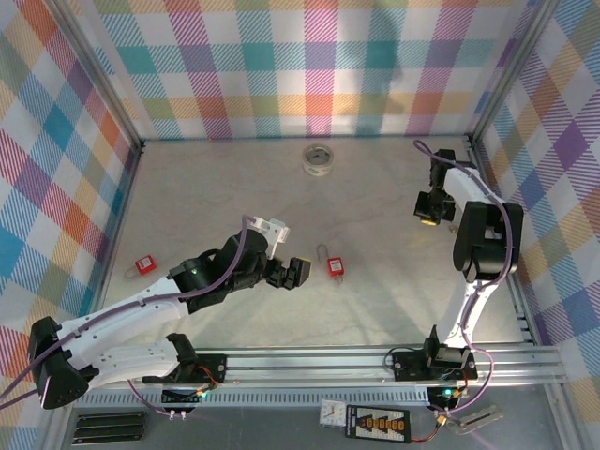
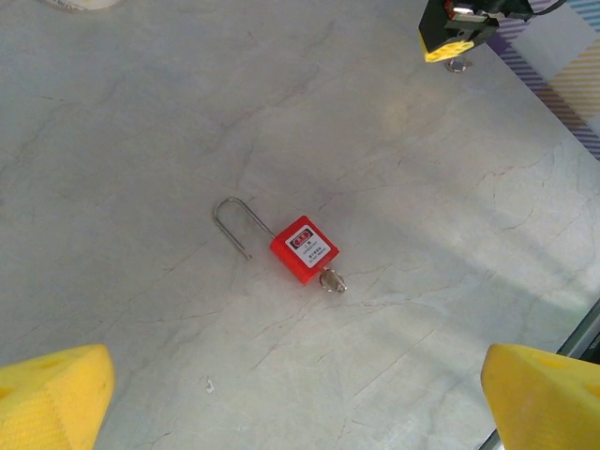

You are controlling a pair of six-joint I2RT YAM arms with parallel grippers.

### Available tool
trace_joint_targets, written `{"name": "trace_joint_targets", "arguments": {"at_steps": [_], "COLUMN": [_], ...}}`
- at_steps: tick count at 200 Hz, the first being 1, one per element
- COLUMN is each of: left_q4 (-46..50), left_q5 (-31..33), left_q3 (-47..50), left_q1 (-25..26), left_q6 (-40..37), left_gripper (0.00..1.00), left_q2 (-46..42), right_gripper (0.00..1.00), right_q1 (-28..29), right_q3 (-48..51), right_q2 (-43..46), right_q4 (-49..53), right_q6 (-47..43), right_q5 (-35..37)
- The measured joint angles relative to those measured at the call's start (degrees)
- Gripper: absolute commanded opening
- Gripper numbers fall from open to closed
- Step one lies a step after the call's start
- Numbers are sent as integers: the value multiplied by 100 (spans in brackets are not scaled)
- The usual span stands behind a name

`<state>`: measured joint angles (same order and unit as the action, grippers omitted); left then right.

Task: Unlock with the key

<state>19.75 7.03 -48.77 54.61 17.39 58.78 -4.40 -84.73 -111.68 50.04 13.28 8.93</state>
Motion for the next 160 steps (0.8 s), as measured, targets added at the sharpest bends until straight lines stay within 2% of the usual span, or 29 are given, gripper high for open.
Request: {"name": "trace_joint_targets", "arguments": {"at_steps": [10,35,88,160], "left_q4": [0,0,0,22], "left_q5": [-9,-11,-7,9], "left_q3": [0,0,85,96], "left_q1": [0,0,-2,-7], "left_q6": [0,20,105,107], "left_gripper": [100,100,100,100], "left_q2": [0,-2,-101,-192], "right_gripper": [46,51,50,42], "right_q1": [-33,-267,-573,-601], "right_q3": [2,0,-321,-501], "right_q2": [79,175,-122,-756], "right_q4": [50,90,201,188], "right_q6": [70,144,76,-68], "right_q5": [33,258,859,1016]}}
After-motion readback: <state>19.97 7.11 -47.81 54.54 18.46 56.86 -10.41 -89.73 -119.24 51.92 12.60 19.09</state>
